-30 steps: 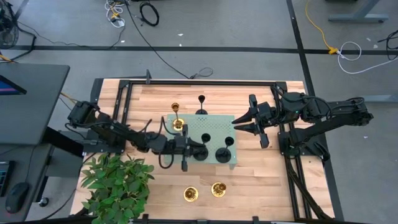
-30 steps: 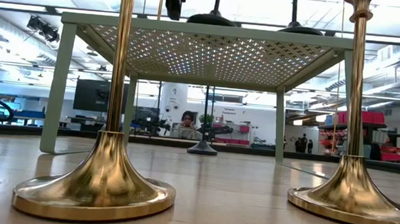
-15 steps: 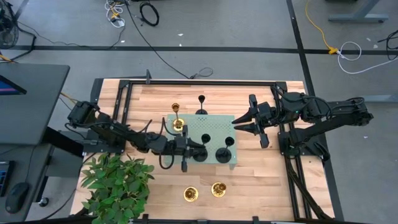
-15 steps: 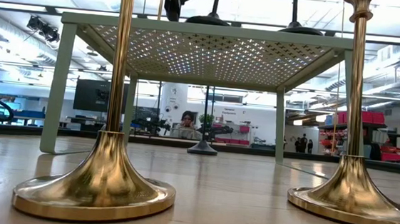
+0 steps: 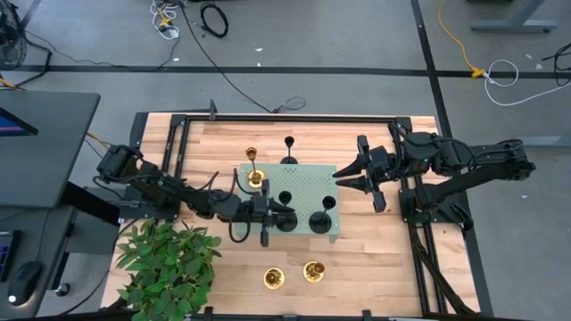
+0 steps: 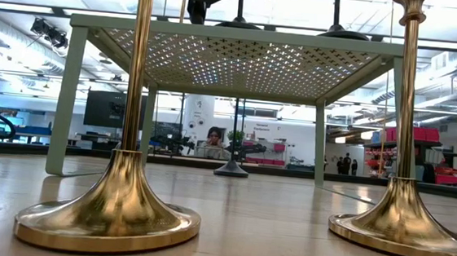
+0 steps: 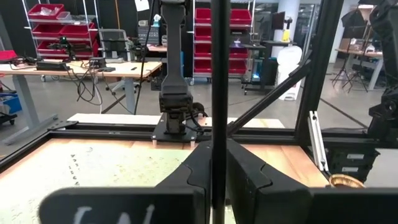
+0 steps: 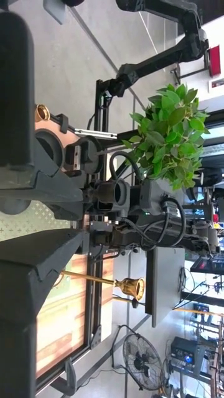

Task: Pick & Place candle stick holders
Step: Put the top right black candle holder on the shelf

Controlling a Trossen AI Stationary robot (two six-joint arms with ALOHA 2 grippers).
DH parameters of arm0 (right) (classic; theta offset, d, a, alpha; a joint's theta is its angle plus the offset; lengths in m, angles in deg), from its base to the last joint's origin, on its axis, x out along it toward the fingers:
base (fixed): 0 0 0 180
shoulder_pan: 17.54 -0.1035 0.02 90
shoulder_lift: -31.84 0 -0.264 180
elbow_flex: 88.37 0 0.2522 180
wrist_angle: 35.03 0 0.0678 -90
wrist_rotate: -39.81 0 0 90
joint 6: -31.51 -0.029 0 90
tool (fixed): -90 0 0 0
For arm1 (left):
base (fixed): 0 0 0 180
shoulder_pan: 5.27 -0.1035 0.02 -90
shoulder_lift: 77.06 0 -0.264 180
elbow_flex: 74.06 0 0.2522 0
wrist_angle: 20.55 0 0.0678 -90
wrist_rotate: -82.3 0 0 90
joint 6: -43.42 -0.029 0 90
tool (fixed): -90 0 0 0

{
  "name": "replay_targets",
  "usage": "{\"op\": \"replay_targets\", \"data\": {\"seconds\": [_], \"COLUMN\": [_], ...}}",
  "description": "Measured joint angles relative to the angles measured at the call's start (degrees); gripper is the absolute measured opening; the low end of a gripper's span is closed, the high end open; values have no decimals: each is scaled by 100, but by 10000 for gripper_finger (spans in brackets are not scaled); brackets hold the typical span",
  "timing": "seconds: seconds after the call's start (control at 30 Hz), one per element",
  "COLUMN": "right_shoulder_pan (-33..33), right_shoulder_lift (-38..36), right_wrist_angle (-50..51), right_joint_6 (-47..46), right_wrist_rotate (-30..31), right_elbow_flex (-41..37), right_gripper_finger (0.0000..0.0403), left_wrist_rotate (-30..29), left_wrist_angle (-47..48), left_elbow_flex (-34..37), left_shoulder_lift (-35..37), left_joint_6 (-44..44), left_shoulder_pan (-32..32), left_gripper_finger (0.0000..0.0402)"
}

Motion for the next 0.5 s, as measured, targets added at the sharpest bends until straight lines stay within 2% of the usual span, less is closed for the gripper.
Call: {"op": "replay_targets", "data": {"seconds": [0.5], "right_shoulder_pan": [-2], "right_shoulder_lift": [0], "right_wrist_angle": [0], "right_joint_6": [0], "right_wrist_rotate": [-2], "right_elbow_flex": [0], "right_gripper_finger": [79], "left_wrist_rotate": [0], "left_wrist_angle": [27], "left_elbow_flex": [0], "left_shoulder_lift": [14], "left_joint_6": [-345], "left_shoulder_pan": [22], "left_gripper_finger": [44]}}
